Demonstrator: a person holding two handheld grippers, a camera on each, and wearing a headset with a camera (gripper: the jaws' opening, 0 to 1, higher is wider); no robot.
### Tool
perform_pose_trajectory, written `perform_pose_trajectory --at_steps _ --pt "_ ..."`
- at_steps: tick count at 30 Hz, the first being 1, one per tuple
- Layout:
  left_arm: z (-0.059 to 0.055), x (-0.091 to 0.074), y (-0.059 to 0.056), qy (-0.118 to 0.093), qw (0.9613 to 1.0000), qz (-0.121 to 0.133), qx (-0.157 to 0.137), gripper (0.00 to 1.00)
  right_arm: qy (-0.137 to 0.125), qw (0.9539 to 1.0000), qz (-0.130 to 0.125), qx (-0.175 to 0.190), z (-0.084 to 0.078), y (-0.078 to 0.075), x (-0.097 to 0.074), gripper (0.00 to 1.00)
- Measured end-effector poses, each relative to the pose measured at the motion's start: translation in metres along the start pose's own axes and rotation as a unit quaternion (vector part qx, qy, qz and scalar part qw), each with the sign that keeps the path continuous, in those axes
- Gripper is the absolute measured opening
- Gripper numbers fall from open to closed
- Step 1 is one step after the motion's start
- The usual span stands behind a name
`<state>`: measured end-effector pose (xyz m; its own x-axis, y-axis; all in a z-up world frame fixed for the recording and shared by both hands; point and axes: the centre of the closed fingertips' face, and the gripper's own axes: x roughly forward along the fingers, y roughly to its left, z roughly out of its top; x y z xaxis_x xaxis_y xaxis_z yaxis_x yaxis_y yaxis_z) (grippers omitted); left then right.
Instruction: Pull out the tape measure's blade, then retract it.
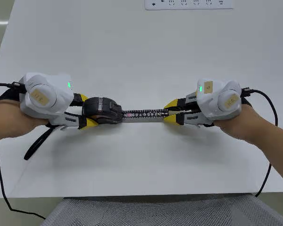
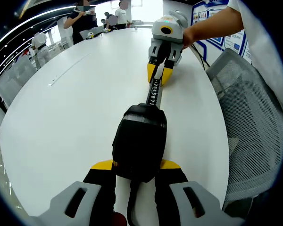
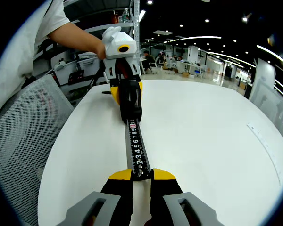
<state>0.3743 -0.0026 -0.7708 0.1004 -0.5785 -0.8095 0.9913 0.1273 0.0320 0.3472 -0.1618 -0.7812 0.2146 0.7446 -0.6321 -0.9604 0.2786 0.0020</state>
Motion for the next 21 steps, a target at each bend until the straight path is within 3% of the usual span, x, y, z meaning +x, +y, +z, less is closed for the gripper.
perform_pose_trajectory --at_steps 21 --pt "-0.001 0.002 0.001 0.001 1.0000 0.000 0.000 0.26 0.013 0.9998 -0.012 0.007 -0.017 -0.007 -0.018 0.09"
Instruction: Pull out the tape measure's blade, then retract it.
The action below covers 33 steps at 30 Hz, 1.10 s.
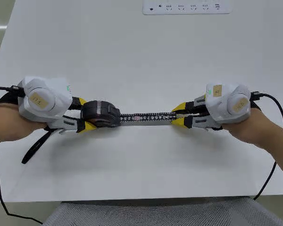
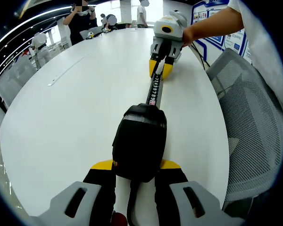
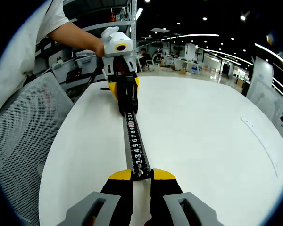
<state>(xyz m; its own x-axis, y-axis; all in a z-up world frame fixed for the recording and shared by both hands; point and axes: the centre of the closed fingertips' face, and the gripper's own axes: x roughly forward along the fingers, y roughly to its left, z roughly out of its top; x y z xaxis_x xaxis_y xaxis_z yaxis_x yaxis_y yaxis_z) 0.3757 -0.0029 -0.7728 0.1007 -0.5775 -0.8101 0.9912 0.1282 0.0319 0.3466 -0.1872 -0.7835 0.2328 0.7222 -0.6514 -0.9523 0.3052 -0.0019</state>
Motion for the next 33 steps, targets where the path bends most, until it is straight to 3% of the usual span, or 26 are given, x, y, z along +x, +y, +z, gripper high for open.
perform_pose_trajectory --at_steps 33 --pt "0.002 0.001 0.001 -0.001 1.0000 0.002 0.000 0.26 0.018 0.9994 -0.025 0.013 -0.031 -0.009 -0.031 0.09"
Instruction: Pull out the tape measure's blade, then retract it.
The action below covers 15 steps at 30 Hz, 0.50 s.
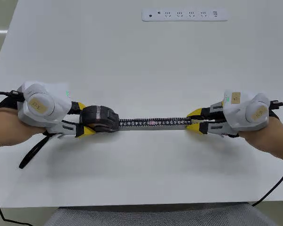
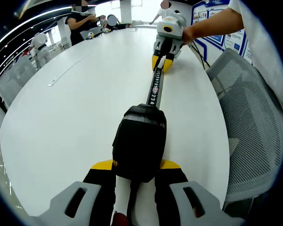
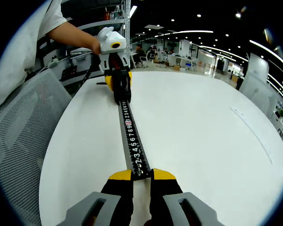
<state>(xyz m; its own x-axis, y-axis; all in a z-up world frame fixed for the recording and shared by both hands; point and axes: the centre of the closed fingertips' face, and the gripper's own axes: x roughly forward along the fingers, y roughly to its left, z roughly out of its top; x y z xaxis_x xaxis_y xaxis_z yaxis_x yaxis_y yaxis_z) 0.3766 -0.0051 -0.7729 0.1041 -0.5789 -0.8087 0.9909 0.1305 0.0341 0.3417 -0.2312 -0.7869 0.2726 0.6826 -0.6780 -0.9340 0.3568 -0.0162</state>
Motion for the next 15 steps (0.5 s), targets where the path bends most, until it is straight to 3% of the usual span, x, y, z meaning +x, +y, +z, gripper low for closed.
perform_pose_trajectory --at_steps 15 --pt "0.000 0.000 0.000 0.000 1.0000 0.002 0.000 0.26 0.013 0.9999 -0.011 -0.002 -0.014 -0.004 -0.017 0.08"
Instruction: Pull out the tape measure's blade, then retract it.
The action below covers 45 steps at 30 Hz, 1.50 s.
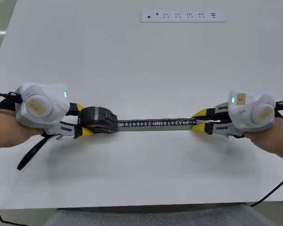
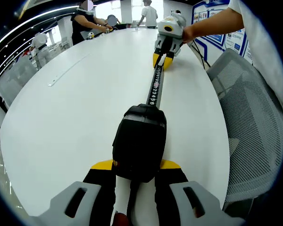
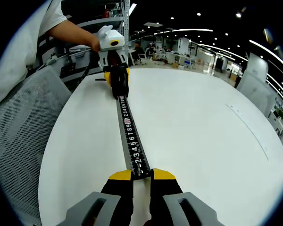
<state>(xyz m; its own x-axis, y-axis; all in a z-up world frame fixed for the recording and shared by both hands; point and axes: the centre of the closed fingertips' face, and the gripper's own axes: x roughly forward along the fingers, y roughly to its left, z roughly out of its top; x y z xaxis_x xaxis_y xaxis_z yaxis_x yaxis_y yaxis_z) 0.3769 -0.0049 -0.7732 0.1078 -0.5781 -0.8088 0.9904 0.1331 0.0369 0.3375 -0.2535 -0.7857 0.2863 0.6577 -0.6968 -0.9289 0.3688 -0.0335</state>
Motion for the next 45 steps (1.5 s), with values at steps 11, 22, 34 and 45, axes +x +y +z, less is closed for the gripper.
perform_pose_trajectory --at_steps 11,22,34,45 --pt "0.000 0.000 0.000 0.000 1.0000 0.000 0.000 0.26 0.016 0.9998 -0.007 0.002 -0.013 -0.008 -0.014 0.08" --pt "0.000 0.001 0.000 0.000 1.0000 0.000 0.000 0.26 0.028 0.9995 -0.008 0.007 -0.023 -0.010 -0.022 0.08" --pt "0.002 0.002 0.001 0.006 0.9999 0.007 -0.010 0.27 0.049 0.9988 -0.001 -0.003 -0.022 -0.008 -0.021 0.09" --pt "0.002 0.000 0.001 0.007 0.9998 0.013 -0.012 0.28 0.059 0.9982 -0.003 -0.001 -0.023 -0.008 -0.022 0.11"
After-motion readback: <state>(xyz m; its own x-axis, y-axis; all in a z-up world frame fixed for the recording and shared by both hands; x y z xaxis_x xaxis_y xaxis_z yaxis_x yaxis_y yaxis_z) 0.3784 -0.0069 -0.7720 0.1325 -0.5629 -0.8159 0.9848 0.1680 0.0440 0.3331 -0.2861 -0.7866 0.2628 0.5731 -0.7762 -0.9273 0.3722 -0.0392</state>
